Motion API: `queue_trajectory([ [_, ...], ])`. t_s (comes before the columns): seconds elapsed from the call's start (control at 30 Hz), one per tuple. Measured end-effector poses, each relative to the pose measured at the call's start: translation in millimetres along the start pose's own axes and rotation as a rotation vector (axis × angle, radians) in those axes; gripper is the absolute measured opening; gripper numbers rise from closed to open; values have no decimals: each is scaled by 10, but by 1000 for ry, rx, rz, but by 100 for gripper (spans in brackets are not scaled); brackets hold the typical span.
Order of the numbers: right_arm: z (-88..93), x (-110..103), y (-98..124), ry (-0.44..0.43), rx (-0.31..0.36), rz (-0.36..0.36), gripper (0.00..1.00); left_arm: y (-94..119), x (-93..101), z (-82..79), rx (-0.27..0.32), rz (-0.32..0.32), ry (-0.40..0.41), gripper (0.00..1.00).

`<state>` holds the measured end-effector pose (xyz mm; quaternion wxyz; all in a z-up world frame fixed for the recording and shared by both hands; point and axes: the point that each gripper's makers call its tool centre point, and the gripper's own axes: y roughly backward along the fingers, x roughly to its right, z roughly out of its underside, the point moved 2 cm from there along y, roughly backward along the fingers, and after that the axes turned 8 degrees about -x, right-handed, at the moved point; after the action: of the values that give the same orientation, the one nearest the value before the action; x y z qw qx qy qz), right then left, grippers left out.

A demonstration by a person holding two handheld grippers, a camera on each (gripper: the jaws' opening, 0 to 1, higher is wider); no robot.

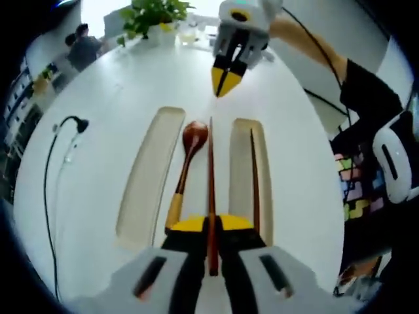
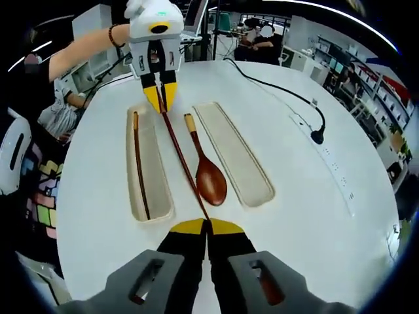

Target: Arrange the utensils inside the cutlery case until each visible utensil rests in its matching compartment.

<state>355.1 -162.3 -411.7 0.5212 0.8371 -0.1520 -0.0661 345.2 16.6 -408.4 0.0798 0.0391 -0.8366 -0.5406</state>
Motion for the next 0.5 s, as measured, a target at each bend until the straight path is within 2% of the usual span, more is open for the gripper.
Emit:
queue_trajectory([
  [0.07, -68, -10, -12, 68, 20, 24, 0, 34, 0, -36, 12, -5, -12, 5],
  [0.13, -116, -43, -23, 85, 30, 30, 0, 49, 8, -56, 15, -10, -24, 5],
  [0.27, -307, -183, -108, 112, 83, -19, 8, 70, 27, -93, 17, -22, -48, 5],
  [0.5, -463, -234, -251, 175, 71, -48, 8, 135, 57, -155, 33, -35, -69, 5],
])
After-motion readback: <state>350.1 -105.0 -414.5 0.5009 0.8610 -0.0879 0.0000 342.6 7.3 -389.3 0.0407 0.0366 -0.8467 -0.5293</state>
